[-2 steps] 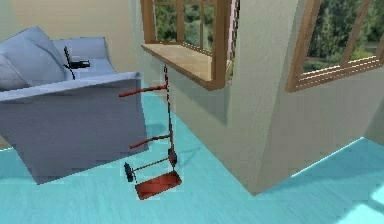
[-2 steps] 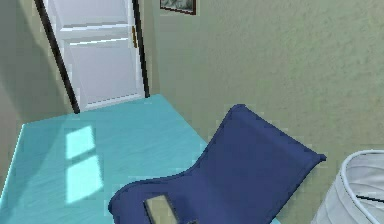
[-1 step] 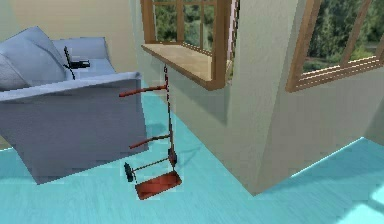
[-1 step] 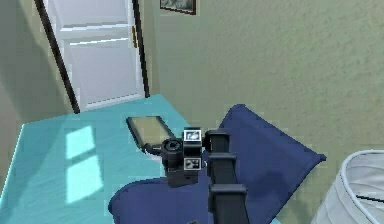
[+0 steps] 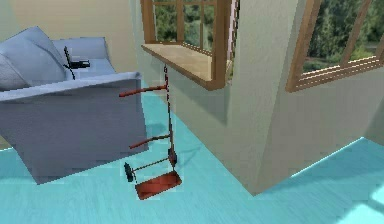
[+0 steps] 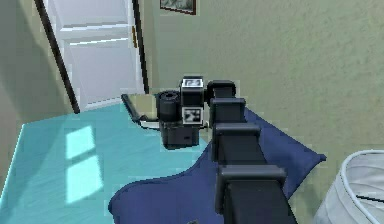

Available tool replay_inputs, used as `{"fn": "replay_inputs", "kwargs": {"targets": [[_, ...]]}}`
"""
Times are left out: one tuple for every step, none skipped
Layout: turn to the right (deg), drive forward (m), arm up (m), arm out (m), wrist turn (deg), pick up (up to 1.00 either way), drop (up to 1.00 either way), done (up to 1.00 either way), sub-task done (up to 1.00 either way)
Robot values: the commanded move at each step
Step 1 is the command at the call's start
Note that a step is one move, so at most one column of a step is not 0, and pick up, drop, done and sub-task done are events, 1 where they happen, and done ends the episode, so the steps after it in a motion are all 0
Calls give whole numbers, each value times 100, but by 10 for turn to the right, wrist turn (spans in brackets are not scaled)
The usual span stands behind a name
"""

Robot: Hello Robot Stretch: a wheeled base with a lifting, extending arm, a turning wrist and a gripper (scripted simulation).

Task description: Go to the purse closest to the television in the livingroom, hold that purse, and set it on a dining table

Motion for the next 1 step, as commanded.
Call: {"fn": "replay_inputs", "kwargs": {"targets": [[0,0,0,0,-450,0,0,0,0]]}}
